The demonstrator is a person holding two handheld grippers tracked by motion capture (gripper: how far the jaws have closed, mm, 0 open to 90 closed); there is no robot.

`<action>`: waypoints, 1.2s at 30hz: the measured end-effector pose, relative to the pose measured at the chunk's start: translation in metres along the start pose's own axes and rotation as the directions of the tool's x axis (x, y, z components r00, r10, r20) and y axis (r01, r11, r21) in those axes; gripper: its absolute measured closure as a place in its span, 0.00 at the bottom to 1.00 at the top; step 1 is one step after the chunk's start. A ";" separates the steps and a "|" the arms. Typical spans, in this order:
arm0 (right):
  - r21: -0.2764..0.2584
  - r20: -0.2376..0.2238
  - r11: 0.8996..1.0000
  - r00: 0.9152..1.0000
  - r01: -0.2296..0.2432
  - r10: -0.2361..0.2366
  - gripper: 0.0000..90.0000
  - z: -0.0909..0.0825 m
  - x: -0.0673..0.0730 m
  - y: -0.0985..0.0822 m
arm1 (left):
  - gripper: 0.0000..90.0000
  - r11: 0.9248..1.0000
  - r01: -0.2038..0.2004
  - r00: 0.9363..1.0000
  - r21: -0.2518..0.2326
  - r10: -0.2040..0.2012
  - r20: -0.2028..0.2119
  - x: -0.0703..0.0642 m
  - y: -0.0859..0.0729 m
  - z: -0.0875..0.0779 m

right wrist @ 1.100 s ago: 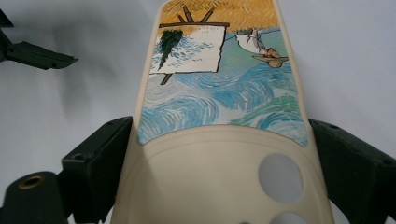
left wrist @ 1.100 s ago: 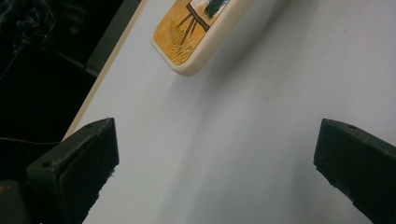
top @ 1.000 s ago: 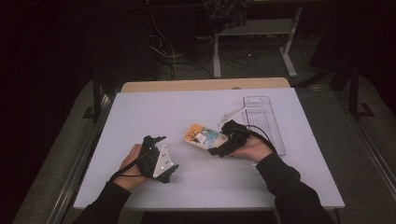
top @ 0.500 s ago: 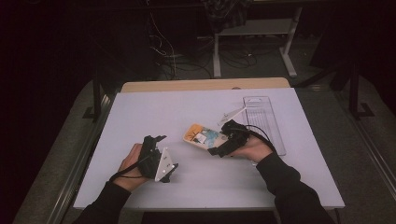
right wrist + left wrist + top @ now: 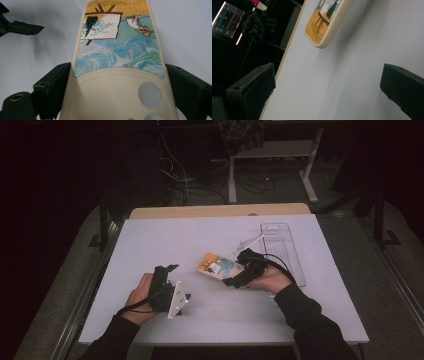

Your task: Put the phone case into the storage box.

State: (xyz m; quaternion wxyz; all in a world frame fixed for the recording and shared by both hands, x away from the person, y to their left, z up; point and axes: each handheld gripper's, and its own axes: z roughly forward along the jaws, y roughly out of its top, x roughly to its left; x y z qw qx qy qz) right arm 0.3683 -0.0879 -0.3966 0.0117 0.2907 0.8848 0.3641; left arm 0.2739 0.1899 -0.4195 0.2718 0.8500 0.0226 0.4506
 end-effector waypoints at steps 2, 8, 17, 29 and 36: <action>-0.002 -0.002 1.000 1.000 0.004 -0.004 0.11 0.000 0.000 0.000 | 0.00 1.000 -0.011 1.000 0.002 0.011 -0.008 -0.001 0.001 -0.001; -0.009 -0.003 1.000 1.000 -0.004 0.004 0.11 -0.001 -0.001 0.000 | 0.00 0.999 -0.046 0.998 -0.001 0.046 -0.038 -0.004 0.003 0.001; -0.022 -0.009 1.000 1.000 0.001 -0.002 0.11 0.000 -0.001 0.001 | 0.00 0.991 -0.132 0.988 0.011 0.132 -0.075 -0.008 0.006 0.006; -0.028 -0.018 0.999 1.000 0.021 -0.021 0.11 0.003 0.003 0.005 | 0.00 0.979 -0.202 0.969 0.009 0.201 -0.140 -0.010 0.010 0.014; -0.034 -0.025 0.999 1.000 0.011 -0.011 0.11 0.002 0.003 0.011 | 0.00 0.965 -0.259 0.953 0.035 0.261 -0.156 -0.010 0.015 0.020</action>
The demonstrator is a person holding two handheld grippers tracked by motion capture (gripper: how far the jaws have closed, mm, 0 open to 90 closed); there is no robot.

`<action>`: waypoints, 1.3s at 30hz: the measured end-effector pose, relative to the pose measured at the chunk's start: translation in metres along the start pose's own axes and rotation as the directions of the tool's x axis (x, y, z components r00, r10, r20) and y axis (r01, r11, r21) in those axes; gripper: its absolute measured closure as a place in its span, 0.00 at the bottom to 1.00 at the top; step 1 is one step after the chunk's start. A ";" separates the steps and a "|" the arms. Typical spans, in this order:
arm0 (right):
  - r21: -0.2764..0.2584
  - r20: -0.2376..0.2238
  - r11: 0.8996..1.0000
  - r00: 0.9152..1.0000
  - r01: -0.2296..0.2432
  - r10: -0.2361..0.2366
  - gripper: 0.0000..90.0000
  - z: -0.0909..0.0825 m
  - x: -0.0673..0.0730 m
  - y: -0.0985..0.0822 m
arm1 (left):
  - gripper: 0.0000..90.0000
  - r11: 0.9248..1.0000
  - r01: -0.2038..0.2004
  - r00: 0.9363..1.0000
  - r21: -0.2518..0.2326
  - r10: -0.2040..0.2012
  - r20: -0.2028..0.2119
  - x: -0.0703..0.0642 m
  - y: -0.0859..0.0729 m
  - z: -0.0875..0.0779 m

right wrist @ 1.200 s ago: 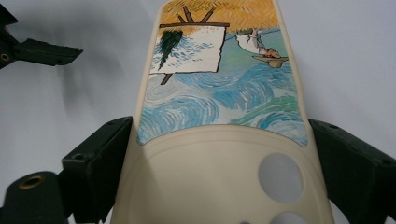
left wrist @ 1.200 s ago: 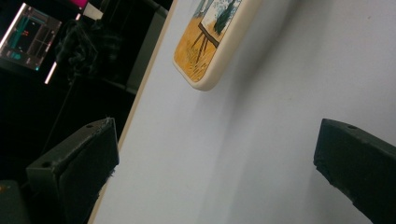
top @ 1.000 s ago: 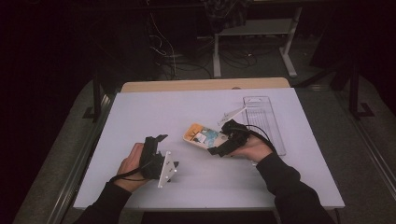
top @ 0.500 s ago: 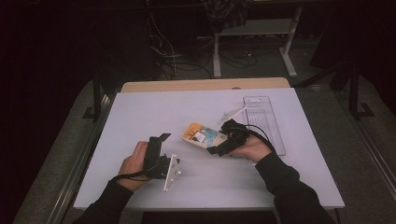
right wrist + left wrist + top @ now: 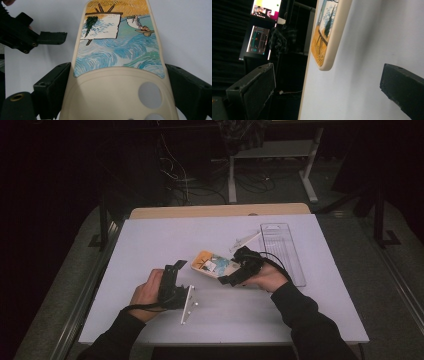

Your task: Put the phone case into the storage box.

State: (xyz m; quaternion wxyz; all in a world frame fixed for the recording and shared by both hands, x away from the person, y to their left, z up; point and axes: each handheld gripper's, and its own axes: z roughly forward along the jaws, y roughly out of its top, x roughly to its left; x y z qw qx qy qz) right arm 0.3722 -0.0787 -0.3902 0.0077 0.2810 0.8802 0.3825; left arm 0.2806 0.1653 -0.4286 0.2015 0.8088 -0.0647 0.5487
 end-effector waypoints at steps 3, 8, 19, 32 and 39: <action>-0.001 -0.008 1.000 1.000 -0.003 0.003 0.11 -0.001 0.001 0.004 | 0.00 1.000 -0.023 1.000 0.006 0.023 -0.002 0.001 0.003 0.006; -0.018 -0.008 1.000 1.000 0.012 -0.012 0.11 -0.001 0.001 0.011 | 0.00 0.997 -0.072 0.997 0.008 0.072 -0.031 0.001 0.011 0.015; -0.031 -0.024 0.999 1.000 0.013 -0.014 0.11 0.004 0.005 0.018 | 0.00 0.991 -0.131 0.990 0.030 0.133 -0.054 -0.002 0.019 0.028; -0.029 -0.040 0.999 0.999 0.026 -0.027 0.11 0.009 0.008 0.018 | 0.09 0.983 -0.180 0.977 0.028 0.182 -0.113 -0.004 0.016 0.024; -0.027 -0.046 0.999 0.998 0.032 -0.034 0.11 0.010 0.009 0.018 | 0.17 0.978 -0.205 0.970 0.025 0.207 -0.127 -0.007 0.015 0.025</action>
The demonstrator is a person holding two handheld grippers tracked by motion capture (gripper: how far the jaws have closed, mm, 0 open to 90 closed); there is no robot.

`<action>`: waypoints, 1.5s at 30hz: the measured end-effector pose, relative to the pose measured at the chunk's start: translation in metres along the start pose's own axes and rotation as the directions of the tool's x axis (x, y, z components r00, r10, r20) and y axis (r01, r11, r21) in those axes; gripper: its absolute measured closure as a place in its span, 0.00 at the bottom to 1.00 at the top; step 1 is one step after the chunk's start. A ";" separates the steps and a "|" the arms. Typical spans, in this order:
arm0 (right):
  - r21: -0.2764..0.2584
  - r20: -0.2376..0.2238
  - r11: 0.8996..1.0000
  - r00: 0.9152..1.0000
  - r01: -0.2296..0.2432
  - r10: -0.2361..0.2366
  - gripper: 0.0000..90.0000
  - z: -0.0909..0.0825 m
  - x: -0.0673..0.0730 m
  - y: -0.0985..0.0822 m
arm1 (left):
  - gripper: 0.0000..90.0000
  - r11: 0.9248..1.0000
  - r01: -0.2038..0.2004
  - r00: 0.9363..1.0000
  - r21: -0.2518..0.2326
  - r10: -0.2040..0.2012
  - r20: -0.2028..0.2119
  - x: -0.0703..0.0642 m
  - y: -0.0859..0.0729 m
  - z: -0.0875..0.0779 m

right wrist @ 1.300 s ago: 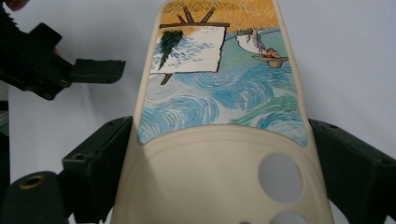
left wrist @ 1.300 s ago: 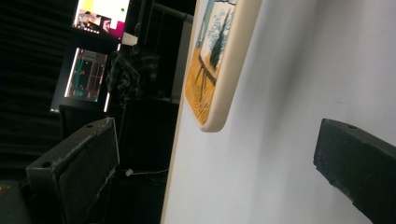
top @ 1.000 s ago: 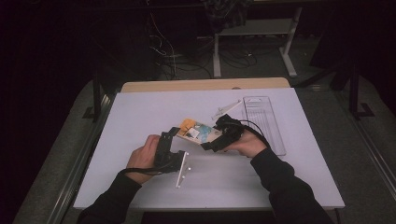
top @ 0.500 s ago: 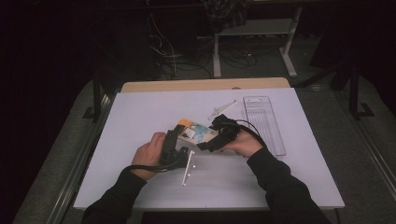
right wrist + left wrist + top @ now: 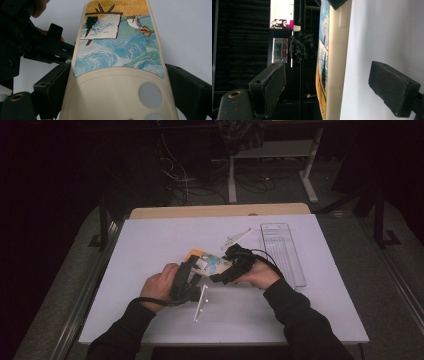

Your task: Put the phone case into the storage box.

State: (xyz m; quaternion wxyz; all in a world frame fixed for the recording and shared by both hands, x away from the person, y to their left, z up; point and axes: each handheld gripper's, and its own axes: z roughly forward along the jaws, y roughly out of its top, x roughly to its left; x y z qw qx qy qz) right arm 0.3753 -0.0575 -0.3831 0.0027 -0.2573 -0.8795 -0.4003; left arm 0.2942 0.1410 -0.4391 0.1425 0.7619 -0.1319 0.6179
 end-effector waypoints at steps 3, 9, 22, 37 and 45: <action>-0.002 -0.003 1.000 1.000 -0.001 0.001 0.11 0.000 0.000 0.000 | 0.21 1.000 -0.007 1.000 0.000 0.007 -0.006 0.000 -0.001 -0.001; -0.004 -0.004 1.000 1.000 -0.003 0.003 0.11 -0.001 0.000 0.000 | 0.33 1.000 -0.010 1.000 -0.010 0.010 -0.012 0.001 -0.002 -0.002; -0.002 -0.008 1.000 1.000 0.004 -0.004 0.11 0.001 0.002 0.000 | 0.53 0.999 -0.022 0.999 -0.031 0.021 -0.031 0.001 0.001 -0.006; 0.004 -0.013 1.000 1.000 0.002 -0.002 0.11 0.001 0.002 0.000 | 0.69 0.999 -0.036 0.999 -0.039 0.036 -0.013 0.001 0.001 -0.008; -0.001 -0.015 1.000 1.000 0.002 -0.002 0.11 0.001 0.001 -0.001 | 0.74 0.999 -0.036 0.999 -0.041 0.036 -0.003 0.001 0.001 -0.009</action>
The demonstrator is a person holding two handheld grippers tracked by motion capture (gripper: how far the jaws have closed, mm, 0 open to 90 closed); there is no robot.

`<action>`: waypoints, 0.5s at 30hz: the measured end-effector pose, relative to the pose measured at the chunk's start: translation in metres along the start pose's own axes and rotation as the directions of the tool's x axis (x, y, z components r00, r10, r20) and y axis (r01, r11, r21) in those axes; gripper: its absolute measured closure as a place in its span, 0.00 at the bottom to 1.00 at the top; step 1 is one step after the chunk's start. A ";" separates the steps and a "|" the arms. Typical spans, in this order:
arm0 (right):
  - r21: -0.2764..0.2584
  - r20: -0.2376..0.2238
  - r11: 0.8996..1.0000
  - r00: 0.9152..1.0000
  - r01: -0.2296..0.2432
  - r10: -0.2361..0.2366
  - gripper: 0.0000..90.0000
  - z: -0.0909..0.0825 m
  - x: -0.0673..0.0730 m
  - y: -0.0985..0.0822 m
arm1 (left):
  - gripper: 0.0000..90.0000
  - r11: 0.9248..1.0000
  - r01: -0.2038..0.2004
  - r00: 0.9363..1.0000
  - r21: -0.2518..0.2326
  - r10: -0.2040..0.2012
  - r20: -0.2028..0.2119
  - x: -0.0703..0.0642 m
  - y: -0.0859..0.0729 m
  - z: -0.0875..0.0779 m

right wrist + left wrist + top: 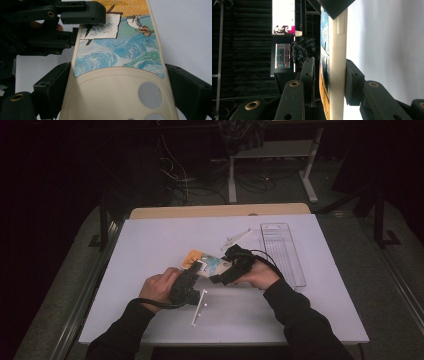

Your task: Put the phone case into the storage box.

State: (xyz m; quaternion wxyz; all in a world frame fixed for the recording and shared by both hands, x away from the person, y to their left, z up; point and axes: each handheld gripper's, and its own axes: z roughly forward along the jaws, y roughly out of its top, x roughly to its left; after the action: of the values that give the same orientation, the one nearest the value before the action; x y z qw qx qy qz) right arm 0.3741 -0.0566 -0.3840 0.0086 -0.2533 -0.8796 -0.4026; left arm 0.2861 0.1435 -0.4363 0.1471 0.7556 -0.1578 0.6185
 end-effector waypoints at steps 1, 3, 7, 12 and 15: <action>-0.002 0.000 1.000 1.000 0.001 -0.001 0.11 0.000 0.000 0.000 | 0.76 1.000 0.001 1.000 0.002 -0.001 0.009 0.000 0.000 0.000; -0.003 0.001 1.000 1.000 -0.001 0.001 0.11 -0.001 0.000 0.000 | 0.80 1.000 -0.005 1.000 0.006 0.005 0.015 0.001 0.000 0.000; -0.004 -0.002 1.000 1.000 -0.002 0.002 0.11 -0.001 0.000 0.000 | 0.83 1.000 -0.007 1.000 0.010 0.006 0.025 0.002 0.001 -0.001; -0.005 -0.009 1.000 1.000 -0.006 0.005 0.11 -0.001 -0.001 0.000 | 0.87 1.000 -0.008 1.000 0.013 0.007 0.028 0.003 0.001 -0.002; -0.009 -0.013 1.000 1.000 -0.002 0.001 0.10 -0.001 -0.001 0.000 | 0.88 1.000 -0.008 0.999 0.015 0.007 0.036 0.004 0.002 -0.003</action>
State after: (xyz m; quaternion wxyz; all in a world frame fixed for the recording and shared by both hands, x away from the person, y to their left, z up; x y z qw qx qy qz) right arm 0.3749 -0.0580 -0.3833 0.0133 -0.2515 -0.8775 -0.4081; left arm 0.2837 0.1426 -0.4315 0.1363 0.7670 -0.1586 0.6066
